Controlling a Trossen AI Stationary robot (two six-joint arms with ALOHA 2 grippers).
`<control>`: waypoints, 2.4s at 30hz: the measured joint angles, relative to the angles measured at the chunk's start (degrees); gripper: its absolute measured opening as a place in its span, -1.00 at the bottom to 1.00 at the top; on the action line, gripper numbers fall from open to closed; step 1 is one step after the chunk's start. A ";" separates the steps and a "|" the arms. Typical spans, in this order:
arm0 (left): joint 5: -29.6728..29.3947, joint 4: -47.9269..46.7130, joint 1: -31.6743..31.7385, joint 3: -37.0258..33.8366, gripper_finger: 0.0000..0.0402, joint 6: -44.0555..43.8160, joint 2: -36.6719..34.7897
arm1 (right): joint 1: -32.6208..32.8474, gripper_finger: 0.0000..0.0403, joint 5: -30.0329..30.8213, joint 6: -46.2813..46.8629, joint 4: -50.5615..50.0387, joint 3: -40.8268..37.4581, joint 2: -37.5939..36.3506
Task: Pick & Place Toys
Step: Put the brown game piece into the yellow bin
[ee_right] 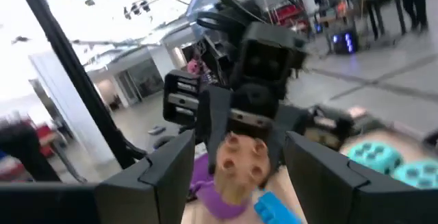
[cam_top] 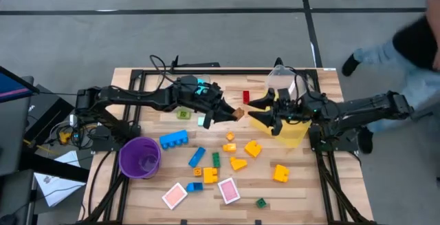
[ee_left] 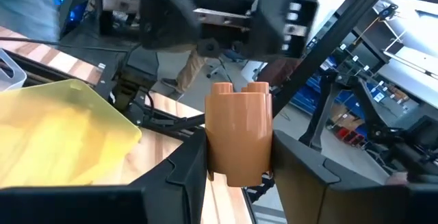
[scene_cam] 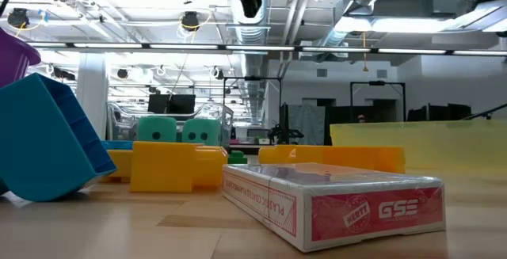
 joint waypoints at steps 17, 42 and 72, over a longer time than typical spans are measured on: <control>0.39 3.23 -1.14 0.00 -0.35 0.77 0.00 | -0.20 0.08 -1.73 -8.53 -4.58 8.91 9.76; -3.14 4.21 -1.18 -0.02 -0.33 3.84 0.00 | -0.33 -0.34 -5.69 -3.81 -4.49 8.99 9.82; -4.46 -19.53 0.70 -0.15 0.17 14.72 -2.73 | -1.99 -0.34 5.82 11.42 -45.20 9.00 -4.06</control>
